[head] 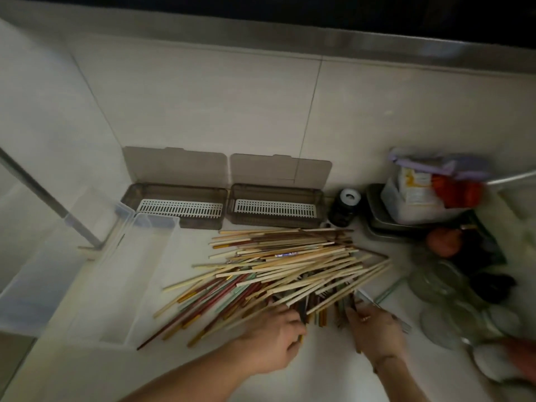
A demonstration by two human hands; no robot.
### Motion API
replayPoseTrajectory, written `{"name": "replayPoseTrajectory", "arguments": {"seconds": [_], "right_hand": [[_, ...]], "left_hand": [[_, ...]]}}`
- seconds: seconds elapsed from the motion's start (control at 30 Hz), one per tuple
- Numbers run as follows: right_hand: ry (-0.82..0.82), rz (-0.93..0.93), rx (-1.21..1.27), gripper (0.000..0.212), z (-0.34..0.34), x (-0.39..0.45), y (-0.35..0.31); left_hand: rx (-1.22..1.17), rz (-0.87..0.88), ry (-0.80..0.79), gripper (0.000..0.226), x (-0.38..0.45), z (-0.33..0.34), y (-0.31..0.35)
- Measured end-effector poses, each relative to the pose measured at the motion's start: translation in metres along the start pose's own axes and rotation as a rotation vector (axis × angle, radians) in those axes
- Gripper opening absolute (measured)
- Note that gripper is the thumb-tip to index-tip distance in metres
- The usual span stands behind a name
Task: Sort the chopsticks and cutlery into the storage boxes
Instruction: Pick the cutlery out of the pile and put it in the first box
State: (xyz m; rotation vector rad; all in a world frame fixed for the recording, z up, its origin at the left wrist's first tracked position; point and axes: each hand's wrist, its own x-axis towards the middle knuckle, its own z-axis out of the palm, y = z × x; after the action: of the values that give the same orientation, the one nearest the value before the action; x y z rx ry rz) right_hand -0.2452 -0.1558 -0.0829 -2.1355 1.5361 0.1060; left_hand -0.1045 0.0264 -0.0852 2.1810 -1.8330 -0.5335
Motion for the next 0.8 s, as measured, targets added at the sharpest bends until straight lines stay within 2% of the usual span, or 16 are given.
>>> {"name": "replayPoseTrajectory", "arguments": {"seconds": [0.07,0.13,0.3,0.4,0.53,0.6,0.67,0.73,0.8], "right_hand": [[0.021,0.051,-0.072,0.052,0.003,-0.002,-0.001],[0.056,0.046,-0.163,0.058,0.002,-0.004,-0.005],[0.053,-0.02,-0.269,0.06,-0.006,-0.004,-0.013],[0.042,-0.025,-0.324,0.06,-0.005,-0.006,-0.014],[-0.027,-0.002,-0.268,0.056,-0.003,-0.01,-0.011],[-0.072,0.004,-0.2,0.05,-0.001,-0.012,-0.003],[-0.14,-0.007,-0.031,0.041,0.001,-0.014,0.01],[-0.222,-0.015,0.282,0.038,-0.001,-0.022,0.022],[-0.343,0.06,0.641,0.037,-0.01,-0.035,0.03]], "left_hand": [[-0.006,0.013,-0.02,0.036,0.008,0.001,0.01],[-0.006,0.017,-0.053,0.037,0.015,0.002,0.019],[0.005,0.01,-0.159,0.039,0.022,0.003,0.027],[-0.008,-0.011,-0.172,0.039,0.024,0.0,0.028],[-0.052,-0.02,-0.152,0.037,0.025,-0.001,0.031],[-0.068,-0.015,-0.119,0.034,0.025,-0.002,0.031],[-0.06,-0.008,-0.072,0.035,0.026,-0.003,0.031],[-0.058,-0.013,-0.048,0.042,0.027,-0.006,0.031],[-0.075,0.01,-0.039,0.05,0.027,-0.008,0.03]]}}
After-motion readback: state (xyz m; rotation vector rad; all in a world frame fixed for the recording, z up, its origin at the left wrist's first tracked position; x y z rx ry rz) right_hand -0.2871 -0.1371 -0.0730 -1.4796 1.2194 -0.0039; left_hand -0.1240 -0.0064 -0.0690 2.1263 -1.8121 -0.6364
